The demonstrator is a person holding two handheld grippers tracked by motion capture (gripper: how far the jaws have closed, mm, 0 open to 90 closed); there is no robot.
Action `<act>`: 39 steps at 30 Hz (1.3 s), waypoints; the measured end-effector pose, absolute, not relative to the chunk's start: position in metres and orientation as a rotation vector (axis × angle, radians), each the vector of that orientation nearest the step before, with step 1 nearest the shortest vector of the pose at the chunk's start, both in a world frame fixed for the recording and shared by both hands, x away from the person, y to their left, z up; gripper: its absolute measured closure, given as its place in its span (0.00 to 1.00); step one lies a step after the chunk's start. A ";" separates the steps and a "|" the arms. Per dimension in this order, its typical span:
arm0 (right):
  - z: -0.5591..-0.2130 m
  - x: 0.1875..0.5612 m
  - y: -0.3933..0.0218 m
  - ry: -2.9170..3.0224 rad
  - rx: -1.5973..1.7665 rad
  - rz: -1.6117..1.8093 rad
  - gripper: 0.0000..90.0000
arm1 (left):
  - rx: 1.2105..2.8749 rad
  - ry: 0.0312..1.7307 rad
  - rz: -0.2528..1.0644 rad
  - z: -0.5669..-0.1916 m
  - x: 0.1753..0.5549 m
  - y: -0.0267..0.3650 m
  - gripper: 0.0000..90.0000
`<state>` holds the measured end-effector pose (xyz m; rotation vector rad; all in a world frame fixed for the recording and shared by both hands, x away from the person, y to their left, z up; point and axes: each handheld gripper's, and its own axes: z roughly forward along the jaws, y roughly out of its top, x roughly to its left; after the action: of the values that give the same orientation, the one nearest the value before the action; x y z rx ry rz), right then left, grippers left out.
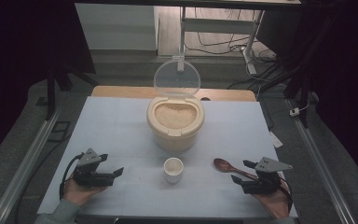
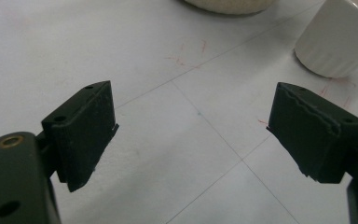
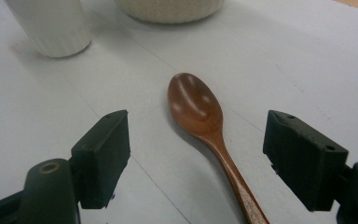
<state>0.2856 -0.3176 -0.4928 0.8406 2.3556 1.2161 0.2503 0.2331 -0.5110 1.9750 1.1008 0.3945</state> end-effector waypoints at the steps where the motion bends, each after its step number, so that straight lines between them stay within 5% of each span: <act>1: -0.492 0.285 -0.318 2.352 0.839 1.216 0.25 | 1.974 1.101 0.394 -0.511 0.250 0.233 0.16; 15: -0.488 0.286 -0.316 2.366 0.857 1.200 0.28 | 1.984 1.103 0.406 -0.511 0.252 0.232 0.15; 39: -0.421 0.324 -0.302 2.637 0.834 0.850 0.35 | 2.023 1.089 0.403 -0.513 0.254 0.229 0.15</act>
<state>0.3243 -0.3017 -0.4206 0.8342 2.6374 0.8500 0.2537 0.2287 -0.5127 2.0232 1.0893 0.4028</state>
